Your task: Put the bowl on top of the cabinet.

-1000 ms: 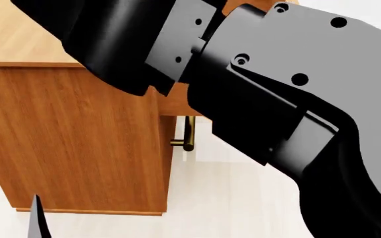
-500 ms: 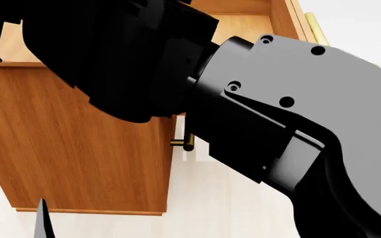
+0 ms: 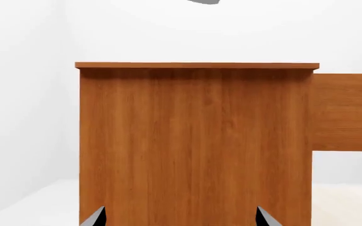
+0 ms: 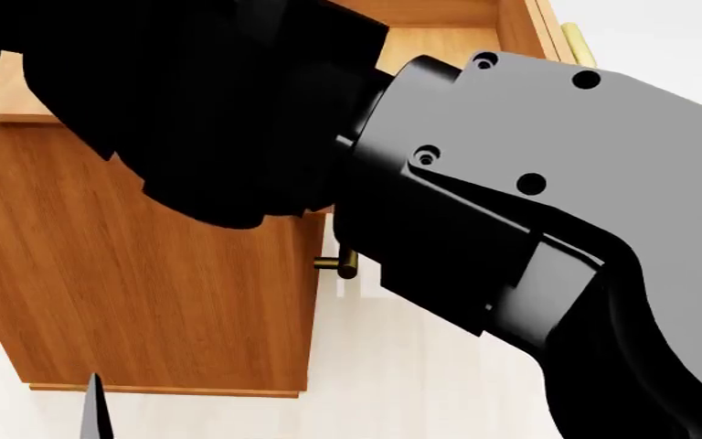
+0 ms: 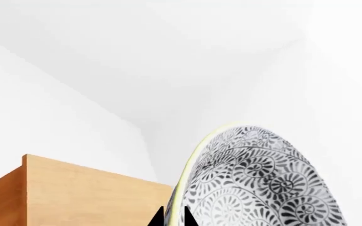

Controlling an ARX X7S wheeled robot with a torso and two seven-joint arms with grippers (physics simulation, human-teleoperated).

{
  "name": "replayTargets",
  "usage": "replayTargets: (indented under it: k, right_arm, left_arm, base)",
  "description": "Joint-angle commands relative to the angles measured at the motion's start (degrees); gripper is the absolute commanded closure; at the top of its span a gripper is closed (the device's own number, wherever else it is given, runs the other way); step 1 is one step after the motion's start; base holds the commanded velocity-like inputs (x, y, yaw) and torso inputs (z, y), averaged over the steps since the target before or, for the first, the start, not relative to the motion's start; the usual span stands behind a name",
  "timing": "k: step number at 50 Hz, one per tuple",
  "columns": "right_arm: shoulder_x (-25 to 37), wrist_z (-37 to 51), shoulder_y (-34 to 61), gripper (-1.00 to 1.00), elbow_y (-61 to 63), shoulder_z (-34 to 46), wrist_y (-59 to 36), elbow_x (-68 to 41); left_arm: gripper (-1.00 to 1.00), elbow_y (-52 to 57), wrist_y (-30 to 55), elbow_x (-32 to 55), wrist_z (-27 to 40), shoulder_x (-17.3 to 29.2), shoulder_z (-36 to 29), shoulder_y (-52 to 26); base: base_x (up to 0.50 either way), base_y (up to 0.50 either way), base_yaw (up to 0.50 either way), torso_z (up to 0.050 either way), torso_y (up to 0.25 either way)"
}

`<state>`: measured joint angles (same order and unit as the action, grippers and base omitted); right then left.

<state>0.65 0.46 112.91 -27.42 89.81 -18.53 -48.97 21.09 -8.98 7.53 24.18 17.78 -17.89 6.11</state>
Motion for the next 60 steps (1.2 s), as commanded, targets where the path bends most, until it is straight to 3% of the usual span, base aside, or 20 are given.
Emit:
replayTargets:
  k: [1,13,20,33,43,44,60]
  right_arm:
    - [-0.65,-0.39,-1.61,1.0,-1.2,-1.06,-1.7,2.03]
    - [-0.48,-2.48,-11.38,1.0,-1.46,0.52,-2.69,5.81]
    - [1.61,-0.08,-14.24,1.0,4.75,2.09,-5.43,4.91]
    - [1.4,-1.05,-14.22,1.0,2.67,2.16,-5.22,5.95]
    - [0.34,-3.72,-7.15,1.0,-2.08,-0.91,-3.61,7.19]
    - [-0.13,-4.39,-5.58,-1.0,-3.49,-1.85,-4.02,6.68]
    - [-0.64,-16.38,14.76,-1.0,-12.44,-3.22,-0.11,2.32]
  left_arm:
    - [-1.0,0.23,-2.09,0.38,-0.68,-0.01,0.33,0.22]
    - [-1.0,0.24,-1.31,0.25,-0.24,0.0,0.15,-0.45]
    - [-1.0,0.1,-1.4,0.05,-0.23,-0.01,-0.28,-0.5]
    - [-1.0,-0.2,-1.67,0.1,-0.11,0.16,-0.64,-0.46]
    - [-1.0,-0.33,-1.91,-0.11,-0.1,0.23,-1.19,-0.35]
    - [-1.0,-0.24,-1.87,-0.11,-0.11,0.26,-1.27,-0.3]
    - [-1.0,-0.28,-1.99,-0.01,-0.09,0.49,-1.92,-0.09]
  base:
    - [0.0,0.0,0.0,0.0,0.0]
    - [0.0,0.0,0.0,0.0,0.0]
    - [0.0,0.0,0.0,0.0,0.0]
    - [0.0,0.0,0.0,0.0,0.0]
    - [0.0,0.0,0.0,0.0,0.0]
    - [0.0,0.0,0.0,0.0,0.0]
    - [0.0,0.0,0.0,0.0,0.0]
